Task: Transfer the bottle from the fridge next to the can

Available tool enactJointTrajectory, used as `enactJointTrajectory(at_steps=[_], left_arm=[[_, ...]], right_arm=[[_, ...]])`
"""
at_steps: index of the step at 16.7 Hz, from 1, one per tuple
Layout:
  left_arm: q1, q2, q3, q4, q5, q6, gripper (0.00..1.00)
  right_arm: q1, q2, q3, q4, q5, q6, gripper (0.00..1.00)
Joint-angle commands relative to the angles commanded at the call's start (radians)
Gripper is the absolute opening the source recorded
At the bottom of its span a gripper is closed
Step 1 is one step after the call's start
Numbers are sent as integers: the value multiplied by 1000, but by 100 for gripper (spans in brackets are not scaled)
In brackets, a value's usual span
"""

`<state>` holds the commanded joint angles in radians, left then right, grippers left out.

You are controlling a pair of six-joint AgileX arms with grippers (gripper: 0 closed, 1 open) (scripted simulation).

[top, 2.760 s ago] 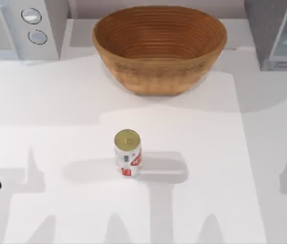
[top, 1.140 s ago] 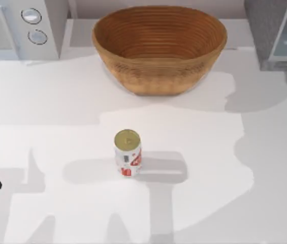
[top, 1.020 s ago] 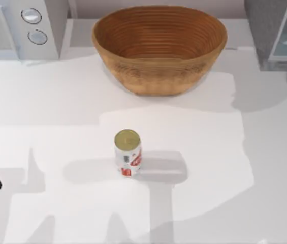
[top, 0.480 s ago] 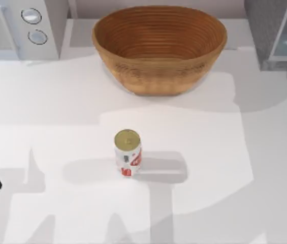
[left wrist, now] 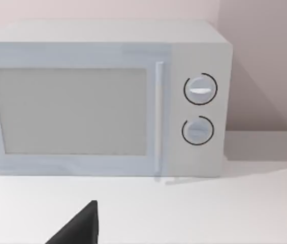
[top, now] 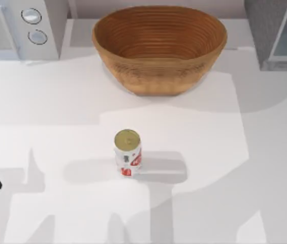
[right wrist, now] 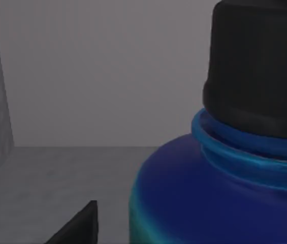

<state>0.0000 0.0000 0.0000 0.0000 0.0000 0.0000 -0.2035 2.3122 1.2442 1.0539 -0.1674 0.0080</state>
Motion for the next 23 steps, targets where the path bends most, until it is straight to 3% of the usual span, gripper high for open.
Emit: enactJointTrajectory(at_steps=[4, 17, 23], left_arm=[[0, 0, 0, 0, 0, 0, 100], [0, 0, 0, 0, 0, 0, 100], [0, 0, 0, 0, 0, 0, 100]], right_arm=[[1, 4, 9, -5, 1, 0, 100], [1, 4, 9, -5, 1, 0, 2], [1, 4, 9, -5, 1, 0, 0]])
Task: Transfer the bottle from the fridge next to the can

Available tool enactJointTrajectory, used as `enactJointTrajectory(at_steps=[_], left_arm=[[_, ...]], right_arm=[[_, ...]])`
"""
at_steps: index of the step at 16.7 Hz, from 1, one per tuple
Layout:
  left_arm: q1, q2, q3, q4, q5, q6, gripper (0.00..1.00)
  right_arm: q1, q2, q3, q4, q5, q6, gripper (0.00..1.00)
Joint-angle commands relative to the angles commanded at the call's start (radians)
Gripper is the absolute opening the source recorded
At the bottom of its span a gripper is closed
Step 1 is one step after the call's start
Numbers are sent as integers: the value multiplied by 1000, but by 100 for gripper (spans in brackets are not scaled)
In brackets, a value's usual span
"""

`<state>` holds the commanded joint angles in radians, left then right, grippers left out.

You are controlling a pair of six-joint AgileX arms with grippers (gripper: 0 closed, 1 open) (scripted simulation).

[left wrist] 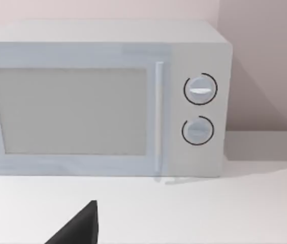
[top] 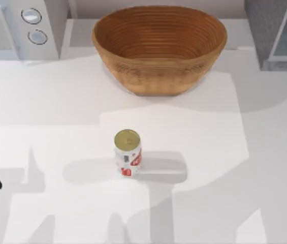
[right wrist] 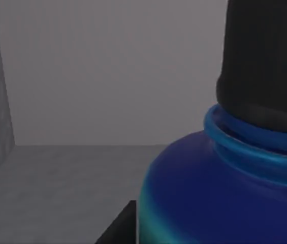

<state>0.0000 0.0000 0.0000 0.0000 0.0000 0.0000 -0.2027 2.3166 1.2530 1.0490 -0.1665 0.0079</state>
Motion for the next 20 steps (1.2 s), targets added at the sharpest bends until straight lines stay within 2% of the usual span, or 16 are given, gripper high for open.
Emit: enactJointTrajectory(at_steps=[5, 12, 17, 20], left_arm=[[0, 0, 0, 0, 0, 0, 100], [0, 0, 0, 0, 0, 0, 100], [0, 0, 0, 0, 0, 0, 100], [0, 0, 0, 0, 0, 0, 100]], right_arm=[[-4, -17, 3, -16, 0, 2, 0], [-3, -131, 25, -154, -2, 3, 0], [-13, -139, 6, -139, -1, 4, 0], [-34, -222, -86, -89, -14, 4, 0]])
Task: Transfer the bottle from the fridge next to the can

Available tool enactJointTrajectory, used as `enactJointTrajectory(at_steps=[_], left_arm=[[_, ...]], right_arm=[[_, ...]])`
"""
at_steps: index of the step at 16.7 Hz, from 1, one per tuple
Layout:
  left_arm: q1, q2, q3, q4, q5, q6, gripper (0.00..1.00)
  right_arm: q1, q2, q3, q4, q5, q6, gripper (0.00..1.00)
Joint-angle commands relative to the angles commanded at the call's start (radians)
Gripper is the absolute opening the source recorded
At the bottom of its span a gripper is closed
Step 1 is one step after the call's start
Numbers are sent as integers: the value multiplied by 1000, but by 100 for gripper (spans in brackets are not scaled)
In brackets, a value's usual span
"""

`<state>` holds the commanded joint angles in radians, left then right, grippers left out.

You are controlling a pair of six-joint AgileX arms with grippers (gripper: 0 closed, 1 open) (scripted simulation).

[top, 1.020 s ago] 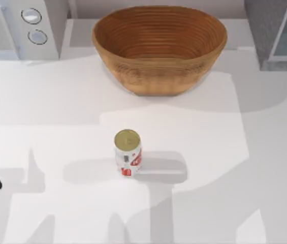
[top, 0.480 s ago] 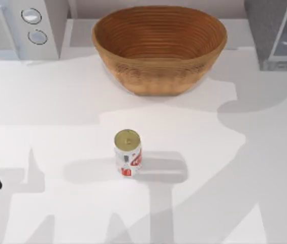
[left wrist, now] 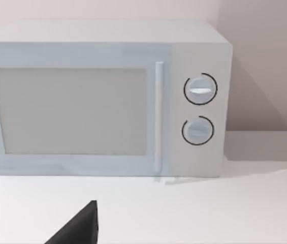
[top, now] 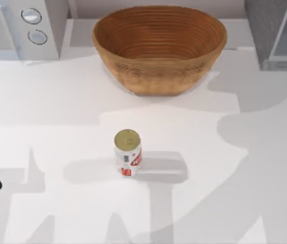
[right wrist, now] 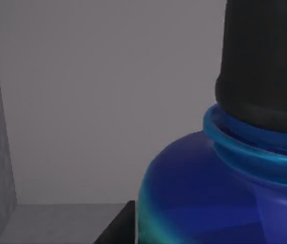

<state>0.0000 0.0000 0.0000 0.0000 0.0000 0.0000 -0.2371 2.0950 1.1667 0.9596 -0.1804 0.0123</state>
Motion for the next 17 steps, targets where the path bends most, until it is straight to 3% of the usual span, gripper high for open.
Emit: enactJointTrajectory(at_steps=[8, 17], left_arm=[[0, 0, 0, 0, 0, 0, 100], [0, 0, 0, 0, 0, 0, 100]], right_arm=[[-26, -253, -469, 141, -66, 1, 0], [-9, -278, -521, 196, -39, 5, 0]])
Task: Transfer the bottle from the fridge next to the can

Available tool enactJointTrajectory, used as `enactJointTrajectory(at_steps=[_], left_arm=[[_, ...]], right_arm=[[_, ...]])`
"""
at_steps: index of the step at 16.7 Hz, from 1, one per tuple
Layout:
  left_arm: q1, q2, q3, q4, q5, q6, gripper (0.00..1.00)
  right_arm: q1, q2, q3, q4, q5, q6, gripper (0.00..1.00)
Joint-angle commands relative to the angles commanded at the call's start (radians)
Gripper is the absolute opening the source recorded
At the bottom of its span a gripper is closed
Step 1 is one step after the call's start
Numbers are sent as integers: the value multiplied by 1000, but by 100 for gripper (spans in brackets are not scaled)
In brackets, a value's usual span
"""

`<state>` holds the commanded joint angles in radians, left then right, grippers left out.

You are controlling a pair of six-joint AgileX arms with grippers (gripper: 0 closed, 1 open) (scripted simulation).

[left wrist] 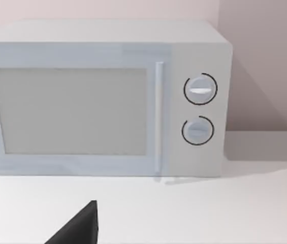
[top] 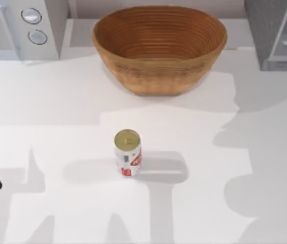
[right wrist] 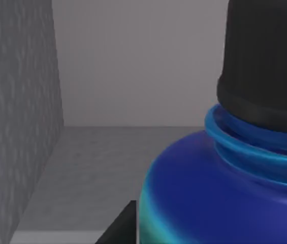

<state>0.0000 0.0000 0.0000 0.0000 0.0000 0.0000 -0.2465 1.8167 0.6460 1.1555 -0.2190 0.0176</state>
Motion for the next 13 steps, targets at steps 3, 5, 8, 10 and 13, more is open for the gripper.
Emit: enactJointTrajectory(at_steps=[3, 5, 8, 10, 13], left_arm=[[0, 0, 0, 0, 0, 0, 100], [0, 0, 0, 0, 0, 0, 100], [0, 0, 0, 0, 0, 0, 100], [0, 0, 0, 0, 0, 0, 100], [0, 0, 0, 0, 0, 0, 100]], right_arm=[[123, 41, -12, 61, 126, 7, 0], [246, 76, -27, 113, 251, 12, 0], [472, 130, -60, 195, 481, 17, 0], [635, 160, -86, 247, 646, 19, 0], [871, 193, -130, 314, 883, 21, 0]])
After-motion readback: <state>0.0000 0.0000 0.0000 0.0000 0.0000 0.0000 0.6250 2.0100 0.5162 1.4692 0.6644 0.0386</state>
